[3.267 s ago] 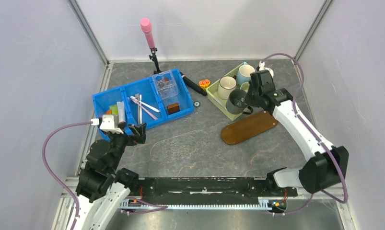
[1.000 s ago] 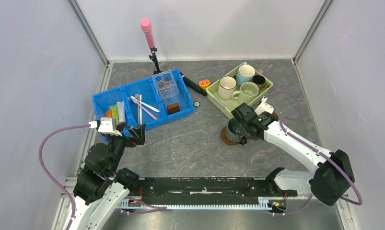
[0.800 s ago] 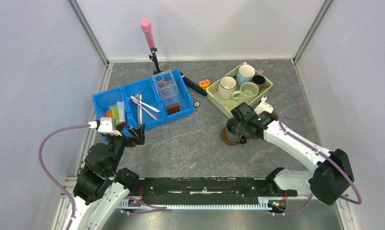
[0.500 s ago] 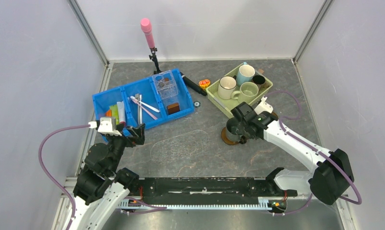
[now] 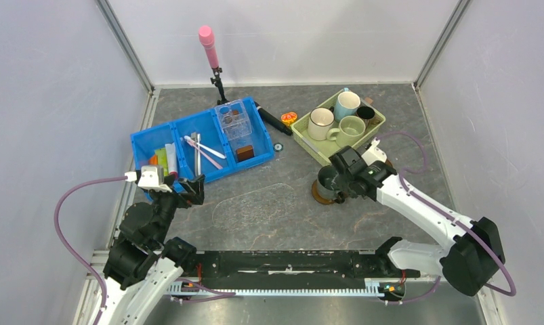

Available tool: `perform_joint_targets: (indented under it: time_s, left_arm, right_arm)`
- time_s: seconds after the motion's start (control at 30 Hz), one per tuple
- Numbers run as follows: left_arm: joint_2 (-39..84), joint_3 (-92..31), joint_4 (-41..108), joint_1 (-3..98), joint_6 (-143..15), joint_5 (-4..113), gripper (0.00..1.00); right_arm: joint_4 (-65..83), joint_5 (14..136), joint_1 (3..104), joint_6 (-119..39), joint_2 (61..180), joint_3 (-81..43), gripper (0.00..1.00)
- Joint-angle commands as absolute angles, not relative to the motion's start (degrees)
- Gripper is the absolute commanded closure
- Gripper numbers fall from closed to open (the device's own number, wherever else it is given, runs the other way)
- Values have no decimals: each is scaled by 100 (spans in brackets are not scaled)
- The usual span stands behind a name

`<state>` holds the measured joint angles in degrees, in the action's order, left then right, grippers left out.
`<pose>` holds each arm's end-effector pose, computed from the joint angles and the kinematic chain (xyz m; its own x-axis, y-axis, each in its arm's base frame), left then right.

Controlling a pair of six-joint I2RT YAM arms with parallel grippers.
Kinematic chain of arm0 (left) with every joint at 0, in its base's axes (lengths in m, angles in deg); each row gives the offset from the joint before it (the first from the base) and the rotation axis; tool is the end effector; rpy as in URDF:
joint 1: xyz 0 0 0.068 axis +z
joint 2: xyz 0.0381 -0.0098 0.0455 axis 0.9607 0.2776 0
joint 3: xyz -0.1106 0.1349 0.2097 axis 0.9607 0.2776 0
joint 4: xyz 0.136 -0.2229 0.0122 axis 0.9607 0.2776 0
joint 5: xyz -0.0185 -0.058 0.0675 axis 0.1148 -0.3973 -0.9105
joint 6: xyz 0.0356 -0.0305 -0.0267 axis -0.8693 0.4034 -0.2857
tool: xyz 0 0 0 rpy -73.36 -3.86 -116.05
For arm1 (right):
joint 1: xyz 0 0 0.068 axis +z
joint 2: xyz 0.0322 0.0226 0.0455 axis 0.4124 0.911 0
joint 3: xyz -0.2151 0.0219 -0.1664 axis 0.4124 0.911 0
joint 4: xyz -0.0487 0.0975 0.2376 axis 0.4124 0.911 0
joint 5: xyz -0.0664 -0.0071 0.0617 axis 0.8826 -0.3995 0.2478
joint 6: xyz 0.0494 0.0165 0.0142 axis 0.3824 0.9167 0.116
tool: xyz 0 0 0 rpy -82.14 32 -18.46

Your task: Prepare toiletry sets of a toothbrush and toothpaste on the tray

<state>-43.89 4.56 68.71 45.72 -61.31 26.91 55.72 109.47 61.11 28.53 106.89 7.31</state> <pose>0.0526 -0.0148 0.3133 -0.1122 -0.2085 -0.9716 0.1294 0.9664 -0.2223 0.1822 0.1163 0.2412 -0.5624 0.6615 -0.4962 0.6061 0.7379 0.2968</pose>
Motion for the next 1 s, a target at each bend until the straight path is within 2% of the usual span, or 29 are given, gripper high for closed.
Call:
perform_joint_targets:
  time_s: [0.0,0.17,0.2,0.27,0.47,0.67,0.8,0.97]
  left_arm:
    - [-4424,479,6784,4547,-6012,2653,0]
    - [-4415,471,6784,4548,-5986,2661,0]
    - [-4400,467,6784,4549,-5977,2679,0]
    - [-4374,453,6793,4548,-5938,2680,0]
    - [-4005,201,6828,4548,-5838,2684,0]
    - [-3018,-411,6745,4545,-5774,2812,0]
    - [-2102,-940,6588,4549,-5671,2855,0]
    - [-787,-1753,6527,4555,-5754,2946,0]
  right_arm:
    - [5439,10982,6133,3013,10494,715,56]
    - [5512,11203,6127,2747,10264,476,32]
    - [5535,11301,6127,2629,10205,375,25]
    - [5541,11522,6126,2321,10085,175,2]
    - [5162,12070,6126,771,9598,-249,2]
    - [3390,12068,6125,-985,8587,482,2]
    - [1857,11616,6122,-1995,7929,1401,2]
    - [1657,10872,6122,-2969,8114,1353,2]
